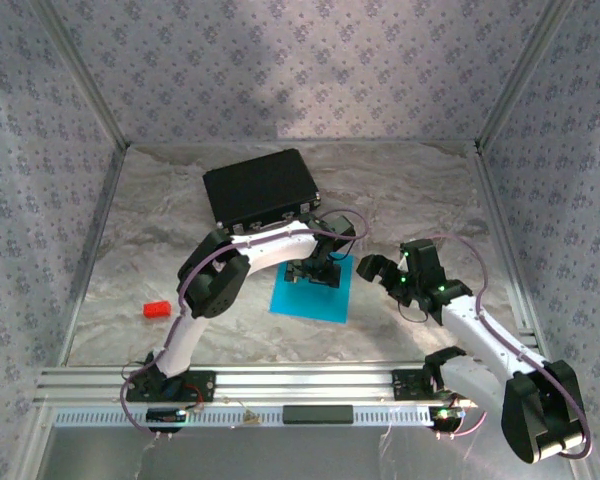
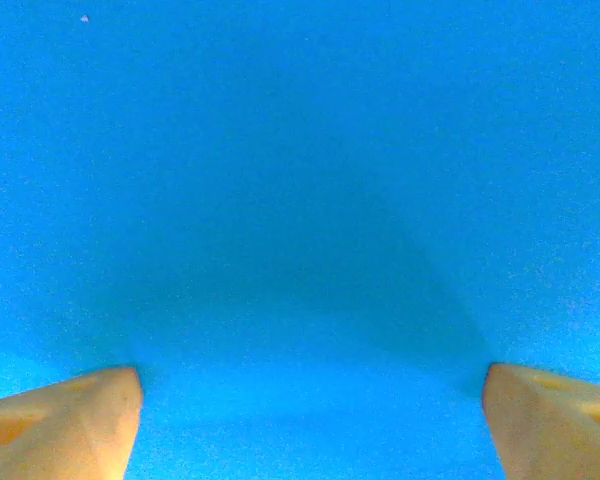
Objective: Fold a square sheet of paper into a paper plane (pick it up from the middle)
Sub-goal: First fold the square sheet of paper in half at the center of the table.
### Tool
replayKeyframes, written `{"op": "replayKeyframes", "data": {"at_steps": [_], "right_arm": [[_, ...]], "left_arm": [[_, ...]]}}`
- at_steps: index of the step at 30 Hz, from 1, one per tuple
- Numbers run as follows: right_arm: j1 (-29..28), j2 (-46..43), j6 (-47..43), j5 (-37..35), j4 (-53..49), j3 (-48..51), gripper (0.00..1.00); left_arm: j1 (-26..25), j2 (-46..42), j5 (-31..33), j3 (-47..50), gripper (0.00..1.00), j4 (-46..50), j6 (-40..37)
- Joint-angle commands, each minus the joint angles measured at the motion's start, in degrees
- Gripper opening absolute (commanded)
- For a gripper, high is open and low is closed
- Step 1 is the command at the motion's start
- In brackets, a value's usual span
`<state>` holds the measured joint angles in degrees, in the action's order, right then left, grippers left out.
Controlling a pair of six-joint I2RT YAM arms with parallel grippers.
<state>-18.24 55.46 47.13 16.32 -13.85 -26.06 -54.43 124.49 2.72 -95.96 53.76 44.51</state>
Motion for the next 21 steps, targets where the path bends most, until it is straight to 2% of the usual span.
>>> {"op": "replayKeyframes", "data": {"at_steps": [1,21], "right_arm": [[0.3,0.4,-0.6,0.7,-1.4,0.4,0.99],[0.7,-0.1,-0.5,0.5,-2.3,0.9,0.99]], "left_arm": [[-0.4,2.2,-0.5,0.5,0.89,0.4,0.9],[-0.4,2.3,-0.7,3.6,0.86,-2.0,1.5]]}}
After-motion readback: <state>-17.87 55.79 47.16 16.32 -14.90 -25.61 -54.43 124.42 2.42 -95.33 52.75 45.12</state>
